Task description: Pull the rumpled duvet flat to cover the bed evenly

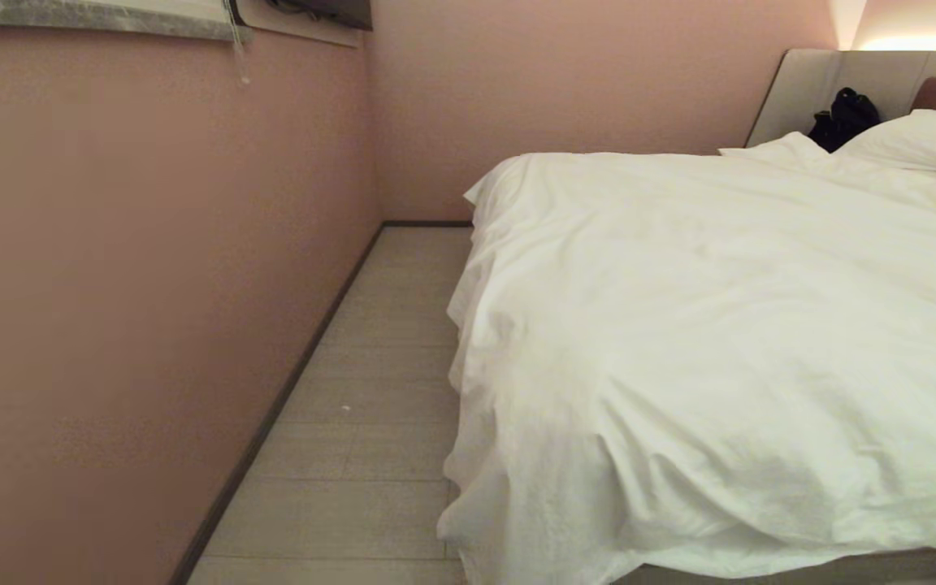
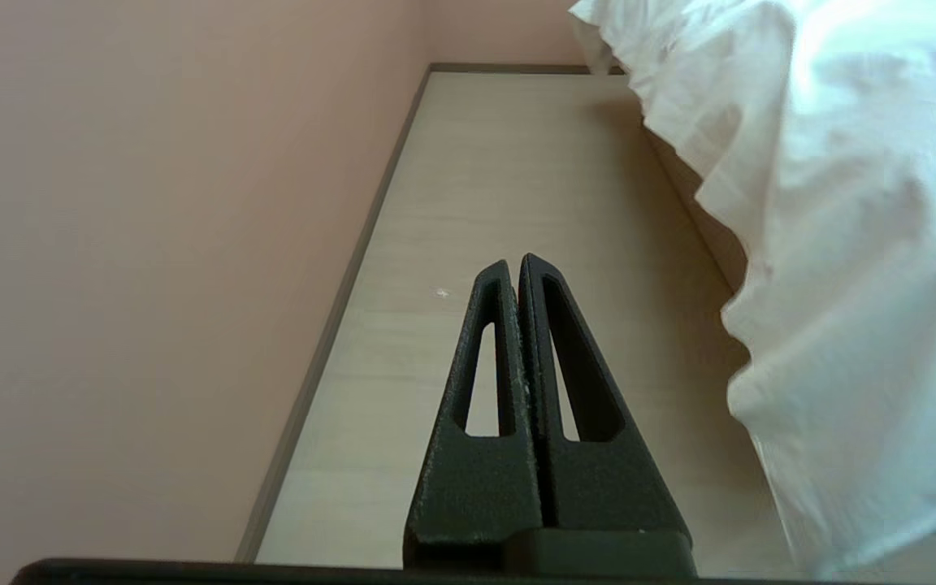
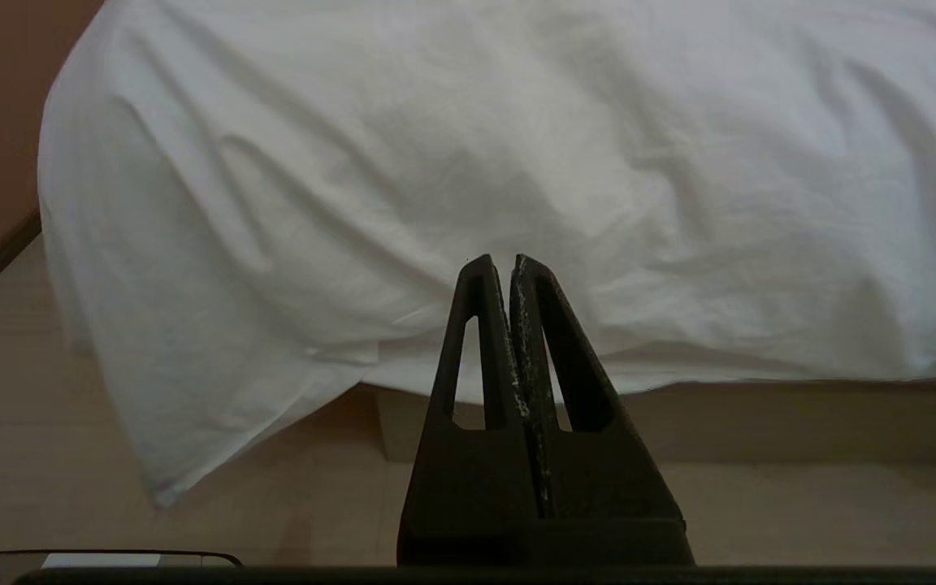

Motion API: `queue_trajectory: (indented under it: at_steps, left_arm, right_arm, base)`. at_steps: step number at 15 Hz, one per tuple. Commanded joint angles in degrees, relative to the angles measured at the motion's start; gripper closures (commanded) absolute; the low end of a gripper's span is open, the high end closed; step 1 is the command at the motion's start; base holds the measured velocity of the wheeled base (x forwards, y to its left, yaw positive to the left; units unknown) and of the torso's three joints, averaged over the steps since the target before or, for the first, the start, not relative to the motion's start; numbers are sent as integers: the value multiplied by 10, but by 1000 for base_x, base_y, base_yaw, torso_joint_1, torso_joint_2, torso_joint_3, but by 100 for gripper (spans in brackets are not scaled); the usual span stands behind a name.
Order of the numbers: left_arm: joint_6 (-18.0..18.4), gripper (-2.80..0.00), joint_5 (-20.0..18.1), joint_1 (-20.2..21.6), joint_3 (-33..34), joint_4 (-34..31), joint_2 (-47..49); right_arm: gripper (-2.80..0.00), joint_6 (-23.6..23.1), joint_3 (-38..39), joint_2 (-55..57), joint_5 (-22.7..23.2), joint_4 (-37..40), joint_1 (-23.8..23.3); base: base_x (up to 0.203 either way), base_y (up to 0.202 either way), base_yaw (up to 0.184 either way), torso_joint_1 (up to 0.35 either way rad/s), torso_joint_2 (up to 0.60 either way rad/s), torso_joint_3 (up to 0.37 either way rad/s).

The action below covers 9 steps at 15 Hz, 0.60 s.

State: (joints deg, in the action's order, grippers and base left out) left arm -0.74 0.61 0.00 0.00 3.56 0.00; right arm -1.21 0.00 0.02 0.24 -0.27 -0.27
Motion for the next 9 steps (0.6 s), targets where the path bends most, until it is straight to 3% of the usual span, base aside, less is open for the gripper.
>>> queue_trajectory:
  at_steps: [1,9]
  left_arm:
    - [-1,0,0,0,0,0,0]
    - [0,0,0,0,0,0,0]
  right_arm:
    - [0,0,0,0,0,0,0]
    - [0,0,0,0,0,0,0]
  base:
    - [-192,0,3,6,2,2]
    - [-193,0,1,0,2,1]
